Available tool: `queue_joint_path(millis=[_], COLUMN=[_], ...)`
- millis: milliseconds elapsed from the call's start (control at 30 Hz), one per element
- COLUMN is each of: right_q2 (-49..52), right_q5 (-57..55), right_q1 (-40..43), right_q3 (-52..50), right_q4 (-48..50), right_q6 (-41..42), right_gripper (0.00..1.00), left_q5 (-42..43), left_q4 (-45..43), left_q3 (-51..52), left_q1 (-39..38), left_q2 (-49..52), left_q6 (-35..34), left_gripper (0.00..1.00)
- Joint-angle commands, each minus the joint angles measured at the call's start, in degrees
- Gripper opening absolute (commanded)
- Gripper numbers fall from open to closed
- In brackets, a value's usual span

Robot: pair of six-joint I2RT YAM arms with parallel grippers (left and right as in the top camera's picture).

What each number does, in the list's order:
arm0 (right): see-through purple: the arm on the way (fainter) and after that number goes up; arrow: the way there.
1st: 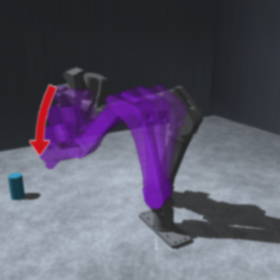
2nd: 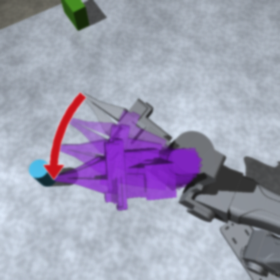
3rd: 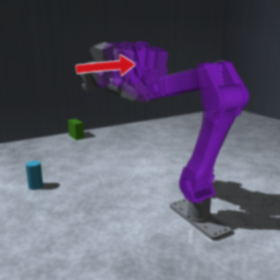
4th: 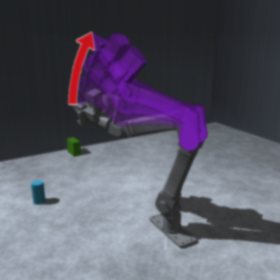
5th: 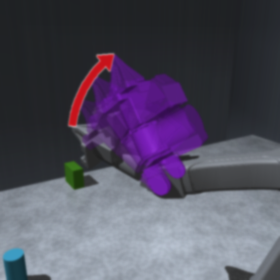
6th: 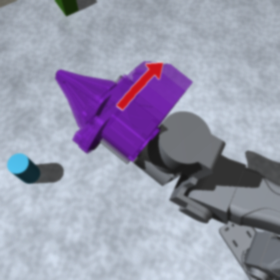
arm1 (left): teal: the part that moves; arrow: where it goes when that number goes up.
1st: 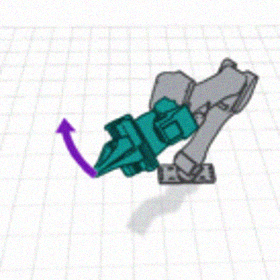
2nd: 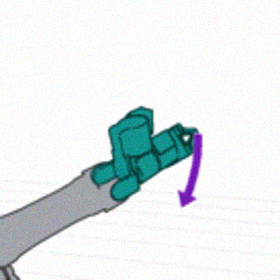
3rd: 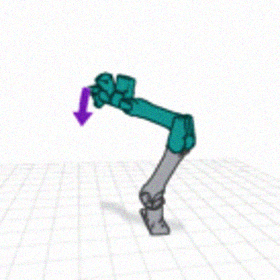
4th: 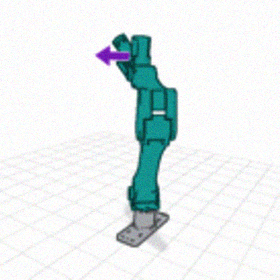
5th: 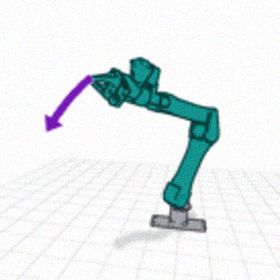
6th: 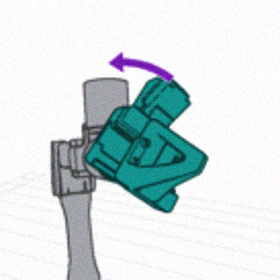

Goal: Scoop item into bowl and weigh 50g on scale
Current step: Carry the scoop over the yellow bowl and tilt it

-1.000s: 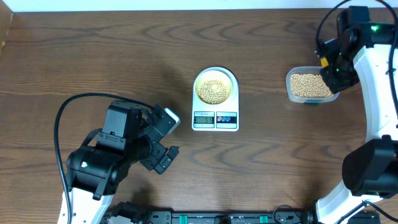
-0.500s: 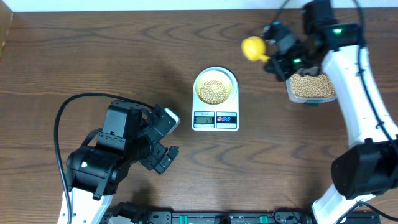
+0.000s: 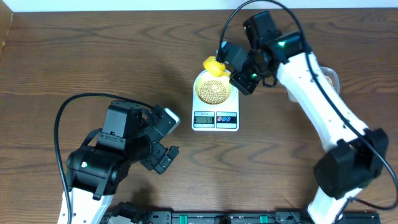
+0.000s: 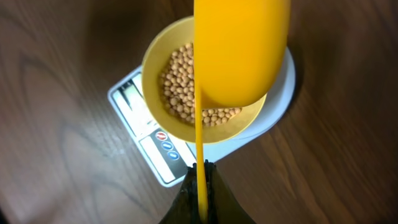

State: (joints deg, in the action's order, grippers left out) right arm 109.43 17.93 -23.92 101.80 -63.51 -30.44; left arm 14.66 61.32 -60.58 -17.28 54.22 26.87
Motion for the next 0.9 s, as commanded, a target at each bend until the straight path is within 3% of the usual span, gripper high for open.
queue_joint_path(millis=[0,200,867], right_q2=[3.67,7.74,7.91], right_q5=[-2.08,-5.27,-18.43], right_q1=[-1.16,-2.34,-2.38], right_q3=[-0.57,-0.57,-0.57], right_q4=[0.57,1.18,1.4], right_q6=[-1.6,-2.32,-2.38], right_gripper=[0.01,0.01,0.01], left_q5=[-0.37,-0.37,-0.37], left_q4=[0.13,0.13,0.13], left_q3=[-1.79,-1.81,-1.81], left_q1=[0.33,0.33,0.33], left_q2=[0.02,0.02,0.02], left_q6=[0.33,0.33,0.33], left_gripper=[0.98,0.98,0.98])
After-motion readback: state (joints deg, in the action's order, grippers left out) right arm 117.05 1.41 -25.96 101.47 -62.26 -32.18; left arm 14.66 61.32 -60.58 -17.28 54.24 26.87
